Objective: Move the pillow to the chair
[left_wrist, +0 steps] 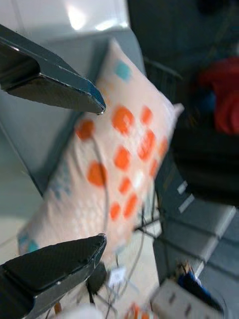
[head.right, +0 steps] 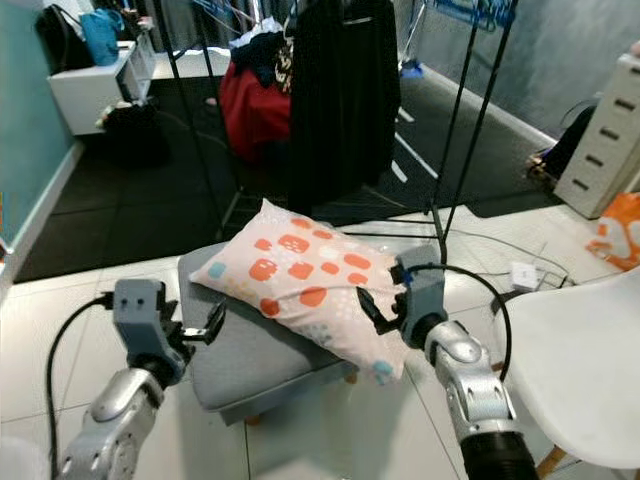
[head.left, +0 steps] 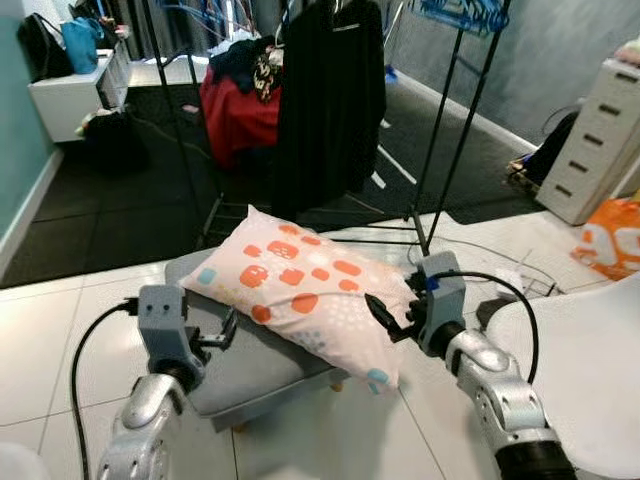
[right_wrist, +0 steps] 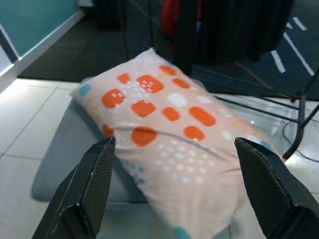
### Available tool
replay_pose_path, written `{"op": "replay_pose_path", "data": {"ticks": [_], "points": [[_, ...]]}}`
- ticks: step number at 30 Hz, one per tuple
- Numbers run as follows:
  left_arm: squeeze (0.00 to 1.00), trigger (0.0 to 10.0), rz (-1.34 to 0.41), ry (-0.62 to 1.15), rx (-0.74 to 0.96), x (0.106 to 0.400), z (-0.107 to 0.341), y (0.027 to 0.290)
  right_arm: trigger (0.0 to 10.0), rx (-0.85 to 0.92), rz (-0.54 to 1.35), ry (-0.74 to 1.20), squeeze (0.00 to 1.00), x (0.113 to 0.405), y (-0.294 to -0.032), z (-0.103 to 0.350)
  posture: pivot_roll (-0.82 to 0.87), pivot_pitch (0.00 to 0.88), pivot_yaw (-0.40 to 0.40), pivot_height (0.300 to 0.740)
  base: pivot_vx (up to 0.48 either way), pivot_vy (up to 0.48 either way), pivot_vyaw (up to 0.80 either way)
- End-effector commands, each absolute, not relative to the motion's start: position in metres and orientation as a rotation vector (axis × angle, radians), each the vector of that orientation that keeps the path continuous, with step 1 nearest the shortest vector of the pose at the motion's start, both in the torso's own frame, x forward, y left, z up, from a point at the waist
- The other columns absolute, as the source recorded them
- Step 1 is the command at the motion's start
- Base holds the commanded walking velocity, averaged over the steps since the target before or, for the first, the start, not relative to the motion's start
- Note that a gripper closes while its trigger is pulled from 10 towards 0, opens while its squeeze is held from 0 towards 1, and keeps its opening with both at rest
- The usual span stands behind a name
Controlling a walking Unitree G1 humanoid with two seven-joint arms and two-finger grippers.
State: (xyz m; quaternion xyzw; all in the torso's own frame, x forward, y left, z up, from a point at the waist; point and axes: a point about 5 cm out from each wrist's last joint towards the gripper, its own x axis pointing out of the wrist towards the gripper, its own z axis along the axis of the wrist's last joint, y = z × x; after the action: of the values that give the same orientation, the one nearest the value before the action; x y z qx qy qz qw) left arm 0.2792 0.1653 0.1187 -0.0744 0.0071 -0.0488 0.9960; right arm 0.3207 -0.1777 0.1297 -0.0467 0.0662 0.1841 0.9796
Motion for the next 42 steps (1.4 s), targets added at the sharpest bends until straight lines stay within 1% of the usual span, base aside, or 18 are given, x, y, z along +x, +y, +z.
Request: {"op": "replay_pose_path", "data": {"ticks": [1, 2, 4, 8, 14, 24, 42], "points": [[0.0, 10.0, -0.076, 0.039, -0.141, 0.277, 0.112, 0.169, 10.0, -0.087, 0.387, 0.122, 0.0, 0.319, -0.174, 0.13, -0.22, 0.01, -0.008, 0.697, 0.0, 0.0, 0.0], [0.0, 10.0, -0.076, 0.039, -0.141, 0.277, 0.112, 0.169, 10.0, -0.087, 0.387, 0.122, 0.0, 0.319, -0.174, 0.13, -0.22, 0.01, -0.008, 0.697, 0.0, 0.0, 0.0], [0.0, 10.0, -0.053, 0.044, -0.137, 0.277, 0.112, 0.174, 10.0, -0.102, 0.432, 0.124, 0.0, 0.317, -0.164, 0.128, -0.22, 0.002, -0.007, 0.697, 0.0, 0.0, 0.0], [0.0, 10.0, -0.049, 0.04, -0.141, 0.277, 0.112, 0.175, 10.0, -0.1, 0.441, 0.125, 0.0, 0.316, -0.162, 0.128, -0.22, 0.004, -0.006, 0.697, 0.0, 0.0, 0.0], [0.0, 10.0, 0.003, 0.063, -0.133, 0.275, 0.108, 0.185, 10.0, -0.106, 0.451, 0.133, 0.0, 0.316, -0.16, 0.126, -0.22, 0.003, -0.007, 0.697, 0.329, 0.0, 0.0], [0.0, 10.0, 0.014, 0.077, -0.168, 0.276, 0.107, 0.185, 10.0, -0.119, 0.46, 0.128, 0.0, 0.316, -0.159, 0.127, -0.23, 0.0, -0.006, 0.697, 0.334, 0.0, 0.0], [0.0, 10.0, 0.003, 0.075, -0.175, 0.276, 0.108, 0.182, 10.0, -0.123, 0.451, 0.119, 0.0, 0.315, -0.162, 0.129, -0.23, 0.005, -0.005, 0.697, 0.337, 0.0, 0.0]]}}
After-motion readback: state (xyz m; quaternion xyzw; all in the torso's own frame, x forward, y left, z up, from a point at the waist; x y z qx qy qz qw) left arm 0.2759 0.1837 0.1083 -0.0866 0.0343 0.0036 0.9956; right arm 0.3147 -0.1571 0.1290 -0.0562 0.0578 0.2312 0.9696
